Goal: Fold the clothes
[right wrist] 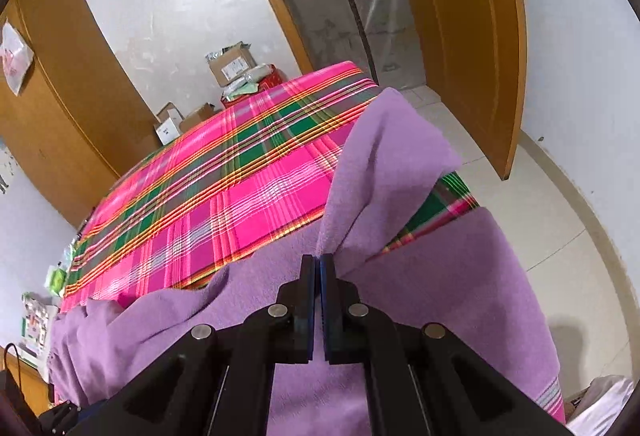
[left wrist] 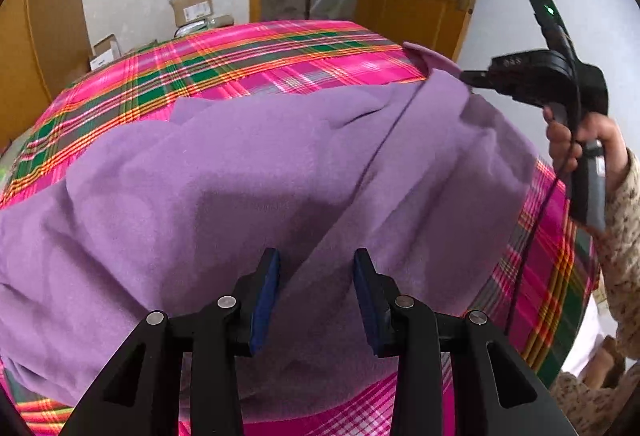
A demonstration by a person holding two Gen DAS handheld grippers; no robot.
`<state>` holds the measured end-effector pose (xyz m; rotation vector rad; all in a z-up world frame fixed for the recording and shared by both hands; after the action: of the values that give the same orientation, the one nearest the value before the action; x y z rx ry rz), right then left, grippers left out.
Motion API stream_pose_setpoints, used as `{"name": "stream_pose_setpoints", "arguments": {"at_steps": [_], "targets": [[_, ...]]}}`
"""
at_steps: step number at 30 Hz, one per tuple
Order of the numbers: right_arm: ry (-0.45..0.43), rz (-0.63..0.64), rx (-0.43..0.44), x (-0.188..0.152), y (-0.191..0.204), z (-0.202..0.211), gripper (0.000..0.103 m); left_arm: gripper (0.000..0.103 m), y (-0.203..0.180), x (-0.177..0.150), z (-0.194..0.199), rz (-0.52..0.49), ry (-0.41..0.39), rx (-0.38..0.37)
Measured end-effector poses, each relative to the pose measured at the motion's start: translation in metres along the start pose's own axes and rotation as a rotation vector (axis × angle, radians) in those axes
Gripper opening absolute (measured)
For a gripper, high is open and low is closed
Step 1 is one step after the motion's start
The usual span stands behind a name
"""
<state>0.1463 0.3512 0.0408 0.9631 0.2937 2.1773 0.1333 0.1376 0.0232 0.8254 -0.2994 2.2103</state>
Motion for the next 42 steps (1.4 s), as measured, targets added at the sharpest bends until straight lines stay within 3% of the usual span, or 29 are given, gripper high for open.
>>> {"name": "stream_pose_setpoints", "arguments": {"at_steps": [8,9,12,14,16,17,20,24,26,27,29,30,37,42], "targets": [[0.002,-0.045,0.030,-0.009,-0.021,0.006,0.003,0.025,0.000,0.001,0.002,0.015,-0.023,-0.022],[0.004,-0.041,0.034,-0.007,-0.021,0.006,0.005,0.018,-0.001,0.001,0.002,0.011,-0.027,-0.029],[-0.004,-0.019,0.036,-0.002,-0.017,0.004,0.005,0.016,-0.003,0.004,0.001,0.001,-0.037,-0.046],[-0.028,0.016,0.008,0.003,-0.010,0.003,0.010,0.016,-0.004,0.003,0.001,0.000,-0.039,-0.049],[-0.035,0.056,-0.019,0.010,-0.002,-0.002,0.027,0.016,-0.005,0.003,0.000,0.002,-0.038,-0.052],[-0.030,0.069,-0.037,0.014,0.001,-0.006,0.030,0.016,-0.005,0.003,0.000,0.003,-0.038,-0.051],[-0.016,0.080,-0.106,0.024,0.006,-0.020,0.032,0.016,-0.005,0.004,-0.002,0.006,-0.037,-0.052],[0.012,0.065,-0.177,0.034,0.005,-0.039,0.032,0.016,-0.005,0.002,-0.002,0.010,-0.033,-0.050],[0.028,0.038,-0.196,0.036,0.000,-0.046,0.022,0.016,-0.005,0.002,-0.003,0.007,-0.031,-0.046],[0.028,0.031,-0.195,0.037,-0.003,-0.047,0.009,0.016,-0.006,0.003,-0.003,0.004,-0.031,-0.045],[0.019,0.020,-0.182,0.037,-0.007,-0.046,0.004,0.016,-0.005,0.004,-0.003,-0.001,-0.033,-0.041],[0.010,0.015,-0.172,0.038,-0.008,-0.043,0.003,0.010,-0.005,0.005,-0.003,-0.001,-0.037,-0.040],[-0.155,0.017,-0.097,0.041,-0.009,0.010,0.003,0.007,-0.004,0.014,0.016,-0.001,-0.117,-0.043],[-0.211,0.017,-0.087,0.038,-0.011,0.040,0.003,0.007,-0.011,0.019,0.031,-0.018,-0.166,-0.041]]}}
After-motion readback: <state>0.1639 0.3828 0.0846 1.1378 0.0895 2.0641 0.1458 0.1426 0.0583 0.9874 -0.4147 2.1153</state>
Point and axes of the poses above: each gripper's, at about its wrist camera, not at the fingertips, and z roughly against the way its jaws point, y to its left, x to its top, the point moved 1 cm from there along -z, roughly the way its jaws point, and after that the axes turned 12 degrees about -z, right-handed, at the moved point
